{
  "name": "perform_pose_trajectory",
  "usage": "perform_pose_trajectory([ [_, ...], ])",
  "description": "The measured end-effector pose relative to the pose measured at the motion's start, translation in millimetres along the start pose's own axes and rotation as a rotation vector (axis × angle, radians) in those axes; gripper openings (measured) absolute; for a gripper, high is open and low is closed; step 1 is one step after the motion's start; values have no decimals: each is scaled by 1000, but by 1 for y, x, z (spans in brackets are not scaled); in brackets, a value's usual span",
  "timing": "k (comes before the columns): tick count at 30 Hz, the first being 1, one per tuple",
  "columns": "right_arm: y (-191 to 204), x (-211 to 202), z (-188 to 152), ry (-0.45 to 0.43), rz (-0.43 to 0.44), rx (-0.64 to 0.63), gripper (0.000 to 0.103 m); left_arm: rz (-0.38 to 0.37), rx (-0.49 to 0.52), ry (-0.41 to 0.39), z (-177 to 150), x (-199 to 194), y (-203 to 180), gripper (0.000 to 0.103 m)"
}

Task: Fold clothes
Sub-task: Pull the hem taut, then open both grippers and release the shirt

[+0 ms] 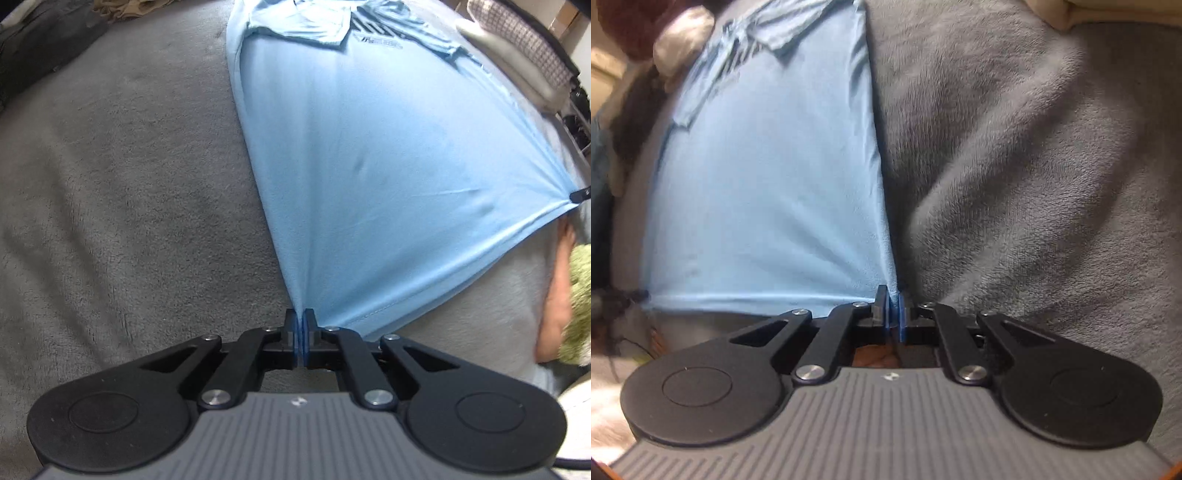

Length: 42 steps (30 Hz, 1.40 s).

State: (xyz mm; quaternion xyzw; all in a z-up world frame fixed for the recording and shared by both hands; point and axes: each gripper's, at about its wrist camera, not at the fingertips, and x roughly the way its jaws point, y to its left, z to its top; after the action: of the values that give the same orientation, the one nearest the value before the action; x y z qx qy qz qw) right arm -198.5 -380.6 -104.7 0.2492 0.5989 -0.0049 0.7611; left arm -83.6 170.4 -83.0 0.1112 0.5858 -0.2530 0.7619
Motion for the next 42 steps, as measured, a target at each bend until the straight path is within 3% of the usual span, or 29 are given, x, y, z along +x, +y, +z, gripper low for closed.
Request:
perform_pose_trajectory([
  [6,2,8,3,6,-14,-5,3,25,59,-8,-1,1,-2,3],
  [15,9,16,4,6,-32,-41,5,23,54,-36,0,-2,10,7],
  [17,11,15,5,15,-36,-62,11,22,36,-31,2,-6,15,14],
  [19,15,10,5,17,-61,-94,22,40,29,-26,3,-14,19,41],
  [21,19,2,4,7,-77,-107,41,51,46,-26,2,-22,20,50],
  [23,21,-9,5,-21,-99,-113,51,66,77,-23,8,-29,19,52],
  [26,25,-26,8,-80,-135,-131,51,90,77,-54,15,-40,17,56],
  [30,65,-22,27,-185,-91,-316,47,97,76,-118,53,-41,3,56],
  [33,106,3,36,-170,-54,-514,37,115,89,-91,85,-28,-25,59],
  [35,137,26,39,-156,-33,-645,36,120,79,-89,100,-5,-50,62],
  [40,190,72,11,-118,-38,-915,31,138,12,-66,106,21,-69,65],
  [42,203,79,-11,-82,17,-1016,31,175,0,-47,99,30,-75,65],
])
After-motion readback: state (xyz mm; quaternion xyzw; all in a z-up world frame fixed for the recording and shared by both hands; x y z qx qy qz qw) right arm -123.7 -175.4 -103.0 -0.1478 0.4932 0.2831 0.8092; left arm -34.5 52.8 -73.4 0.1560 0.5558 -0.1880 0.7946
